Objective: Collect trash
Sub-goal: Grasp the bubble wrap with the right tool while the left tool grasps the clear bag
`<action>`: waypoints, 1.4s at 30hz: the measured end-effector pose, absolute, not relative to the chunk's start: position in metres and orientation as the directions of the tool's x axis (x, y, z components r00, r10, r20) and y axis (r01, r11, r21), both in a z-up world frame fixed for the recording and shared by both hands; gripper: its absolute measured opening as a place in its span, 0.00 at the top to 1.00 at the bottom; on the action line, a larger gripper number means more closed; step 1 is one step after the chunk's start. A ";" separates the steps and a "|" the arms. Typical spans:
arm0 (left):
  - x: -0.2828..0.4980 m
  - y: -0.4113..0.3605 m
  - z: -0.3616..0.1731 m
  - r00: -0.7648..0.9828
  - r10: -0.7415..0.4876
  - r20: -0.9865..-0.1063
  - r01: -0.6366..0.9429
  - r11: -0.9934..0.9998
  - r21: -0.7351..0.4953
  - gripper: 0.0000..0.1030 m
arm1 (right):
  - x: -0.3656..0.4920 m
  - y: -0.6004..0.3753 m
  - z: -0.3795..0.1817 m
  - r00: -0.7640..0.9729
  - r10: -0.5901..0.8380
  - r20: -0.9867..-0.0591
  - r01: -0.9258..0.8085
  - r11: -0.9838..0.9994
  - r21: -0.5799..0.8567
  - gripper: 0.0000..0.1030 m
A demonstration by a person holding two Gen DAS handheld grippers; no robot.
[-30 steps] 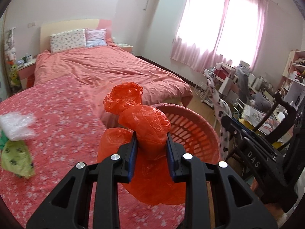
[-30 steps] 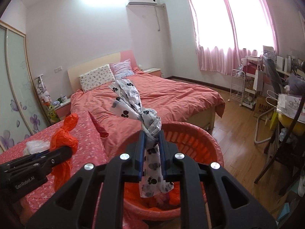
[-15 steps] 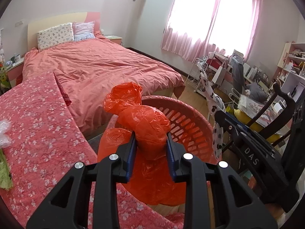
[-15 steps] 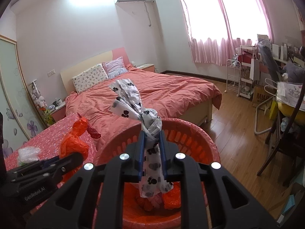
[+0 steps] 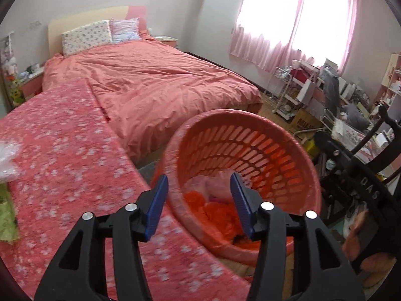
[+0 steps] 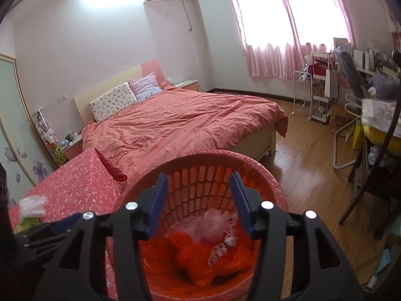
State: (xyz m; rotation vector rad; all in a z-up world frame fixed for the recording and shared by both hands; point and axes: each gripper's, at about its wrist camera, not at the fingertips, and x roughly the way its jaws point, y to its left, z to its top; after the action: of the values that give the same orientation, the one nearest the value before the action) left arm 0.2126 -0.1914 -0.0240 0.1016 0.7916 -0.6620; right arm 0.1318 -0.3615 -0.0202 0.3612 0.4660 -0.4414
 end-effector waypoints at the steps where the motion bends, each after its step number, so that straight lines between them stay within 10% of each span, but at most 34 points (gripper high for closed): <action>1: 0.211 -0.186 -0.023 0.527 -0.501 -0.687 0.579 0.803 -0.141 0.48 | 0.132 -0.360 -0.019 0.803 -0.323 -0.502 0.481 0.847 0.225 0.47; 27: 0.296 0.107 0.002 0.746 -0.074 -0.661 0.010 0.995 -0.099 0.47 | 0.191 -0.183 -0.006 0.829 -0.061 -0.556 0.143 0.984 0.106 0.47; 42: 0.377 0.125 -0.037 0.653 -0.101 -0.751 -0.031 0.987 -0.159 0.62 | 0.230 -0.140 -0.022 0.794 -0.030 -0.608 0.077 0.996 0.051 0.47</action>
State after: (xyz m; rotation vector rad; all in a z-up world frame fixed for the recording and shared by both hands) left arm 0.3775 0.1252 -0.0372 -0.1636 0.8593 -0.0396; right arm 0.2298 -0.1402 -0.0224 0.0741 0.6516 -0.0573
